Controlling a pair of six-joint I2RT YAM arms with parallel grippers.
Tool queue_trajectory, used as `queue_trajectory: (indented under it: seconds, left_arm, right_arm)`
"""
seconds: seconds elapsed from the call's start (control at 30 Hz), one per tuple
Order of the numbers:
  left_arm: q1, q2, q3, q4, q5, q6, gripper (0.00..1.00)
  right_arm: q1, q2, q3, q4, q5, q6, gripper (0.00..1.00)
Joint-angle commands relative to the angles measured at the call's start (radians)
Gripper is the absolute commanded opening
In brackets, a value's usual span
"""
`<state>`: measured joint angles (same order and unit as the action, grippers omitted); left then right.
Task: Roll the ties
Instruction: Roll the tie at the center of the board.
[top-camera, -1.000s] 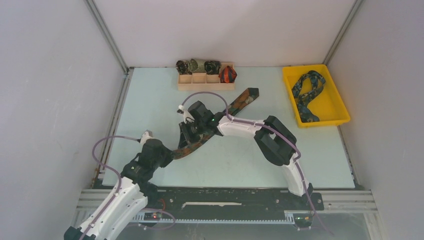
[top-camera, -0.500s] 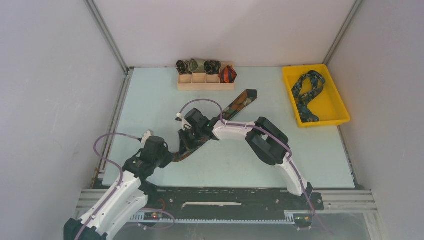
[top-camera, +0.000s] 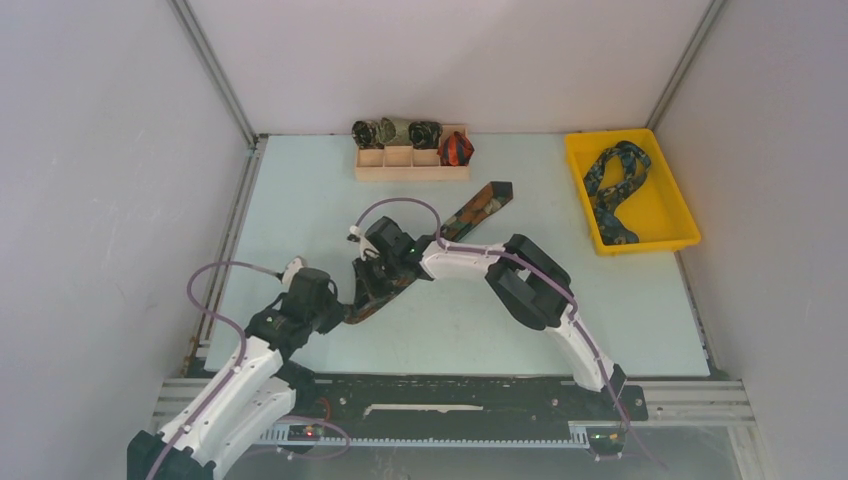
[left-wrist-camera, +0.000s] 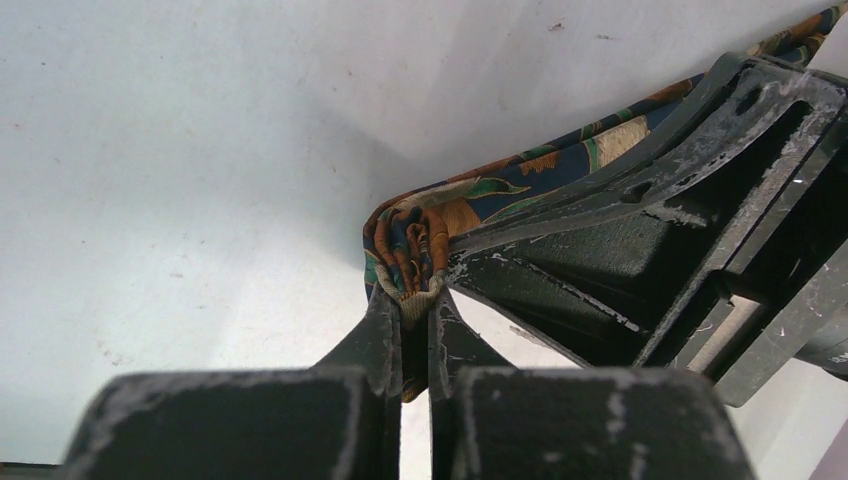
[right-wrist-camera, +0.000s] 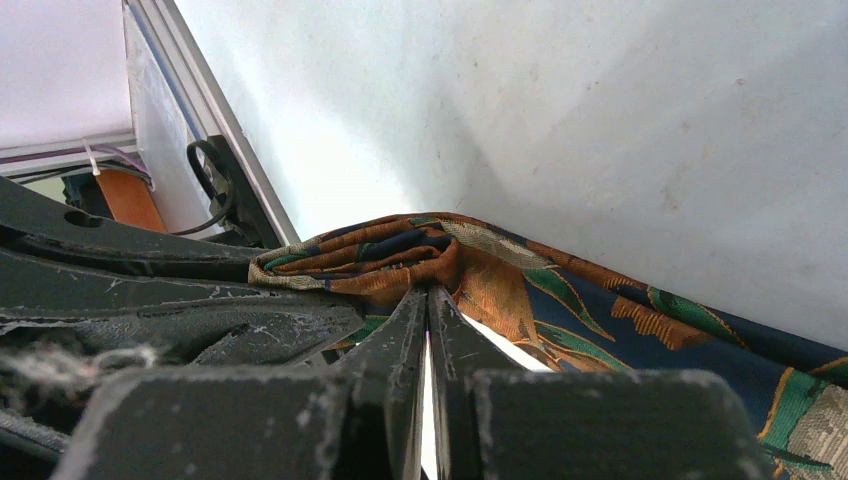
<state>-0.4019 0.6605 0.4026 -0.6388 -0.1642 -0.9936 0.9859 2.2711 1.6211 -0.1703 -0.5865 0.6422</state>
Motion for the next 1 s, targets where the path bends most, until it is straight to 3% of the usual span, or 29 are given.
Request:
queue_trajectory:
  seconds: [0.0, 0.97]
  left_arm:
    - [-0.003, 0.020, 0.055, 0.033, 0.008, 0.010, 0.00]
    - [-0.005, 0.350, 0.132, 0.145, 0.046, 0.065, 0.00]
  right_arm:
    - [0.022, 0.025, 0.050, 0.029, -0.009, 0.023, 0.06]
    - [-0.009, 0.023, -0.025, 0.146, -0.091, 0.096, 0.01]
